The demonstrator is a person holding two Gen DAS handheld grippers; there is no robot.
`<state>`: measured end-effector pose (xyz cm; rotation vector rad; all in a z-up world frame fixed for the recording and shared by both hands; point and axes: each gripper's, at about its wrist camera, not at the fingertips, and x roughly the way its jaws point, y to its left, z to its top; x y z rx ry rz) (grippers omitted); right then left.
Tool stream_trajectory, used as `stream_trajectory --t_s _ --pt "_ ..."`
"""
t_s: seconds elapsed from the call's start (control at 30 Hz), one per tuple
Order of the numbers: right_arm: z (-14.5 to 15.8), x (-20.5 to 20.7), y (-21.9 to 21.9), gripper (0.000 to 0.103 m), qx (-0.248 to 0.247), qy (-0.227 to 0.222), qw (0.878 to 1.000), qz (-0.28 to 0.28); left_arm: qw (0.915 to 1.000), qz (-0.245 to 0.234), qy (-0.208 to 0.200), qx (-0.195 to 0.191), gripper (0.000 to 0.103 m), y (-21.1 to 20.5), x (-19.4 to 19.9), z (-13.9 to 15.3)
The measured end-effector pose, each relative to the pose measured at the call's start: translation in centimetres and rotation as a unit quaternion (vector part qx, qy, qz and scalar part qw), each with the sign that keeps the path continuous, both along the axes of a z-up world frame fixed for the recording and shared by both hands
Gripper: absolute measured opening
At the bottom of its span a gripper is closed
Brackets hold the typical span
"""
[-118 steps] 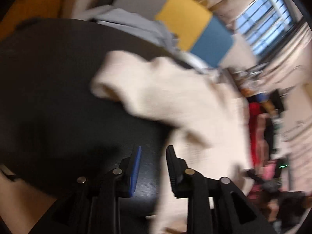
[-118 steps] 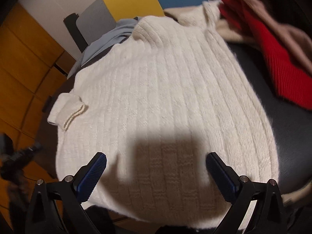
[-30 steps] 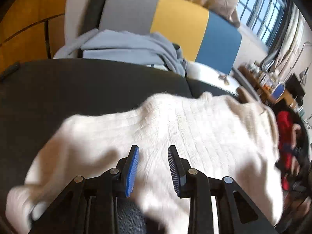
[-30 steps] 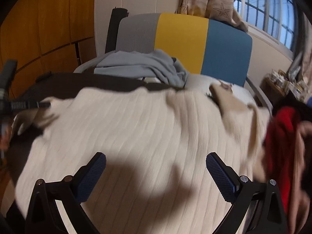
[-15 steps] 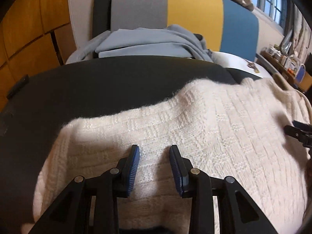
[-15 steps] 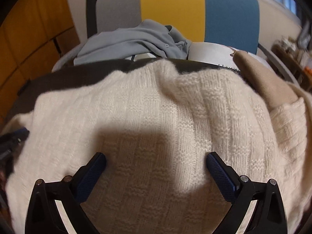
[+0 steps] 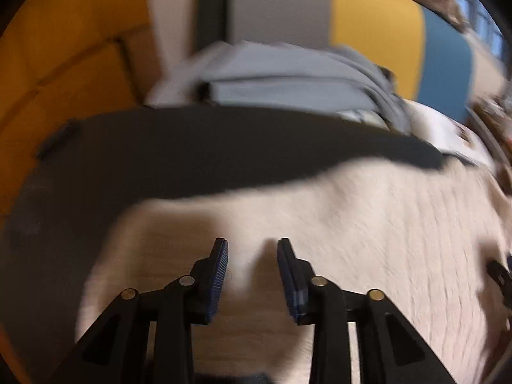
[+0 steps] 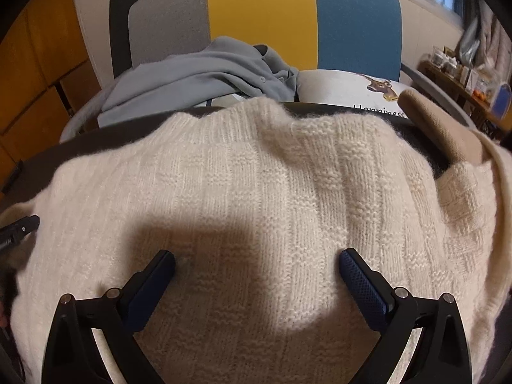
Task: Fold clothes
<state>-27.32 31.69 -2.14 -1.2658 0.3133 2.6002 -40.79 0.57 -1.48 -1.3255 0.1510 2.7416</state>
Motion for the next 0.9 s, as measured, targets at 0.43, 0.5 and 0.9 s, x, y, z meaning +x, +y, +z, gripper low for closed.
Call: stream_trajectory --t_s 0.43,0.5,0.9 --pt "5.9 5.3 11.2 0.103 -0.068 0.075 0.995 -0.011 0.9789 -0.177 -0.004 0.101 0.034 12.3 11.5 -0.8" --pt "7.2 5.0 14.4 0.103 -0.034 0.064 0.997 -0.032 0.9785 -0.177 -0.024 0.103 0.034 12.9 11.6 -2.0" --pt "6.3 -3.7 34.4 0.081 0.022 -0.086 0.976 -0.197 0.9718 -0.172 -0.029 0.158 0.035 11.9 11.3 -2.7"
